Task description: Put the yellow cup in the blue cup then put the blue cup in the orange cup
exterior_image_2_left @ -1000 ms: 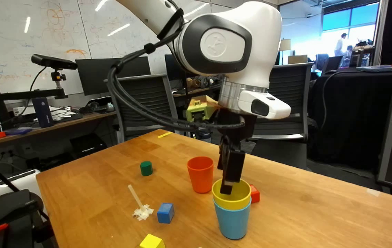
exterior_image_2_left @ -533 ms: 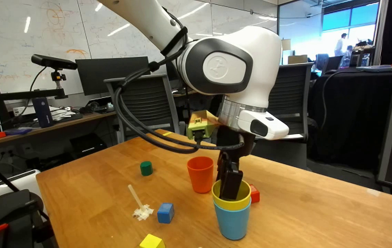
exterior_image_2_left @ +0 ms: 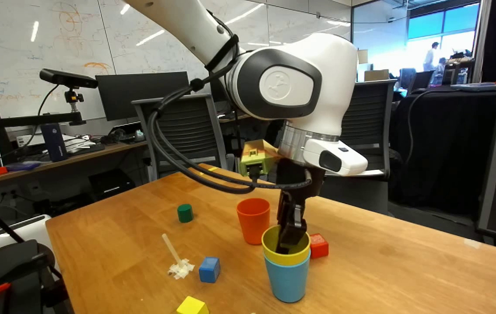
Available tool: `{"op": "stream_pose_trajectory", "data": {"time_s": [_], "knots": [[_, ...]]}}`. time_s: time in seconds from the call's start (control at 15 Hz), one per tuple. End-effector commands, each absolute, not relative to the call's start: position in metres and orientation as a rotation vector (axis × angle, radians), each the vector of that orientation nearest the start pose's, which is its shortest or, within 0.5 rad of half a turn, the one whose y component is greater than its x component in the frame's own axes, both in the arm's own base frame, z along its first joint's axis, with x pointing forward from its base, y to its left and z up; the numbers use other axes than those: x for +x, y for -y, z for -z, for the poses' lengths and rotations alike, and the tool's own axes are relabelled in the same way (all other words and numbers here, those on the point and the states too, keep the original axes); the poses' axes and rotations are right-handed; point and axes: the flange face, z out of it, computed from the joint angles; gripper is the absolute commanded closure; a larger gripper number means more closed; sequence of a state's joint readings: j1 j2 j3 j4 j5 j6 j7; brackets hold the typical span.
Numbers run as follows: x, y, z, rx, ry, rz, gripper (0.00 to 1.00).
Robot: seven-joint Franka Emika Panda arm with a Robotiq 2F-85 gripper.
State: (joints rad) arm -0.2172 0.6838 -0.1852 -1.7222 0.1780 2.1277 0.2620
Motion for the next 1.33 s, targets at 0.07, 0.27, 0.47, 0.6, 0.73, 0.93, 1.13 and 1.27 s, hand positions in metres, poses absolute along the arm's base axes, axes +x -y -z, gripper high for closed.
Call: {"op": "stream_pose_trajectory", "data": {"time_s": [0.07,0.27,0.47,0.6,0.73,0.93,1.13,1.27], "knots": [[0.601,0.238,-0.18,-2.894,-1.122,-0.402,1.0],[0.602,0.237,-0.181,-2.903,-1.125,-0.406,0.98],[0.601,0.235,-0.189,-2.898,-1.123,-0.402,0.98],[0.601,0.232,-0.201,-2.895,-1.122,-0.385,0.98],[0.6,0.227,-0.219,-2.897,-1.118,-0.371,0.98],[0.601,0.216,-0.253,-2.893,-1.124,-0.365,0.98],[0.604,0.199,-0.292,-2.89,-1.089,-0.311,0.98],[0.609,0.185,-0.316,-2.894,-1.065,-0.273,0.98]]}}
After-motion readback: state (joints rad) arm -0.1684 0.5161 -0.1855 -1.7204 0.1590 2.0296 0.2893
